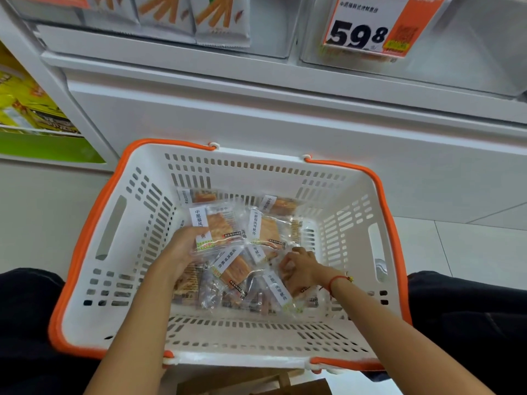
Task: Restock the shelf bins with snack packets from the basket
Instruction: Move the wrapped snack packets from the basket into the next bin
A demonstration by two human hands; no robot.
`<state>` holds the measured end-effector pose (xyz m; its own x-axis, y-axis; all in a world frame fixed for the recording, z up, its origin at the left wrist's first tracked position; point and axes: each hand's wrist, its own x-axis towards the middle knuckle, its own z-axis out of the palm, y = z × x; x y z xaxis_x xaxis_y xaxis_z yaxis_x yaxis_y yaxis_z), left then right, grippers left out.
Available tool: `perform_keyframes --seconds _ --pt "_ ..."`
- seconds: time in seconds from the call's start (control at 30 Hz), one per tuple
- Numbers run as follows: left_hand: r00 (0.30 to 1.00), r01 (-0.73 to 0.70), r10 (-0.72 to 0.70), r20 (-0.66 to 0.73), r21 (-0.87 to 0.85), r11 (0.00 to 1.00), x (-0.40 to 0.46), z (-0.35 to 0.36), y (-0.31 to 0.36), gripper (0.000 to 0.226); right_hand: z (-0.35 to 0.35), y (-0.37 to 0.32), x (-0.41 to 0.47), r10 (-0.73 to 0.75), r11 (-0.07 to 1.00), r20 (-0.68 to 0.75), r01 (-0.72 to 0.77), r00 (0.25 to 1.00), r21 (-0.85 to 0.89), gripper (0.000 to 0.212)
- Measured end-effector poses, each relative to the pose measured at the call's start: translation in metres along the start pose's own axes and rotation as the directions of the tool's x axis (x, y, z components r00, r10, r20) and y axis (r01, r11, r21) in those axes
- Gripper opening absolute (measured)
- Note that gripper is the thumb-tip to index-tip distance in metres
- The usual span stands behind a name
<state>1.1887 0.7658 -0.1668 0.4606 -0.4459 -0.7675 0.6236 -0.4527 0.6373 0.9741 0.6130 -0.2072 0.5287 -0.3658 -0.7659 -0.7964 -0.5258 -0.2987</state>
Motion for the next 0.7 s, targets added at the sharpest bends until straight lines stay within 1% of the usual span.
perform_keyframes --seconds 0.07,0.13,0.17,0.2,0.23,0.27,0.3,0.37,0.4,0.47,0.53,0.57,0.6,0.63,0.67,0.7 --pt "1.000 -0.012 0.012 0.023 -0.032 0.999 -0.002 0.001 0.001 0.023 0.003 -0.003 -0.001 0.011 0.993 -0.082 -0.020 0.997 -0.113 0.067" --pt "0.999 -0.014 0.016 0.048 -0.039 0.999 -0.006 0.003 0.002 0.022 0.003 -0.005 -0.005 0.003 0.941 -0.216 -0.076 0.976 -0.330 0.075" --pt "0.998 -0.013 0.016 0.062 -0.036 0.999 -0.008 0.004 0.002 0.022 0.001 -0.005 -0.007 -0.030 0.895 -0.268 -0.093 0.963 -0.436 0.071" --pt "0.997 -0.013 0.015 0.072 -0.026 1.000 -0.009 0.003 0.002 0.021 -0.001 -0.003 -0.008 -0.070 0.859 -0.294 -0.093 0.953 -0.504 0.060" --pt "0.996 -0.016 0.016 0.082 -0.003 1.000 -0.013 0.004 0.003 0.022 -0.004 0.000 -0.009 -0.097 0.849 -0.289 -0.073 0.952 -0.523 0.046" --pt "0.996 -0.026 0.024 0.090 0.026 0.999 -0.014 0.003 0.004 0.025 -0.008 0.003 -0.009 -0.099 0.868 -0.251 -0.040 0.963 -0.494 0.037" --pt "0.993 -0.049 0.040 0.108 0.074 0.996 -0.016 0.003 0.004 0.030 -0.015 0.005 -0.010 -0.085 0.897 -0.186 -0.006 0.979 -0.442 0.033" --pt "0.985 -0.129 0.100 0.141 0.214 0.968 -0.020 0.005 0.003 0.044 -0.031 0.005 -0.013 -0.037 0.937 -0.021 0.027 0.999 -0.348 0.033" --pt "0.980 -0.168 0.130 0.151 0.277 0.946 -0.021 0.007 0.002 0.051 -0.041 0.002 -0.016 -0.035 0.953 0.039 0.045 0.999 -0.301 0.034" --pt "0.975 -0.190 0.131 0.182 0.355 0.915 -0.026 0.010 0.002 0.057 -0.064 -0.006 -0.026 -0.092 0.981 0.133 0.113 0.987 -0.159 0.030" --pt "0.975 -0.181 0.111 0.194 0.391 0.903 -0.021 0.010 0.000 0.054 -0.088 -0.020 -0.040 -0.163 0.984 0.227 0.175 0.960 -0.034 0.024" --pt "0.976 -0.178 0.104 0.192 0.418 0.891 -0.022 0.009 0.000 0.054 -0.099 -0.030 -0.046 -0.200 0.978 0.240 0.208 0.950 -0.006 0.025" --pt "0.977 -0.160 0.079 0.198 0.437 0.885 -0.022 0.008 -0.001 0.055 -0.105 -0.038 -0.050 -0.236 0.971 0.224 0.240 0.946 0.009 0.026" --pt "0.973 -0.153 0.057 0.225 0.437 0.886 -0.020 0.008 -0.002 0.056 -0.109 -0.047 -0.052 -0.269 0.963 0.178 0.270 0.947 0.015 0.026" --pt "0.966 -0.150 0.042 0.257 0.417 0.897 -0.020 0.010 -0.003 0.055 -0.110 -0.055 -0.050 -0.297 0.955 0.102 0.297 0.950 0.016 0.026" --pt "0.957 -0.145 0.029 0.289 0.390 0.909 -0.022 0.015 -0.002 0.049 -0.108 -0.060 -0.047 -0.312 0.950 -0.007 0.312 0.950 -0.006 0.027"
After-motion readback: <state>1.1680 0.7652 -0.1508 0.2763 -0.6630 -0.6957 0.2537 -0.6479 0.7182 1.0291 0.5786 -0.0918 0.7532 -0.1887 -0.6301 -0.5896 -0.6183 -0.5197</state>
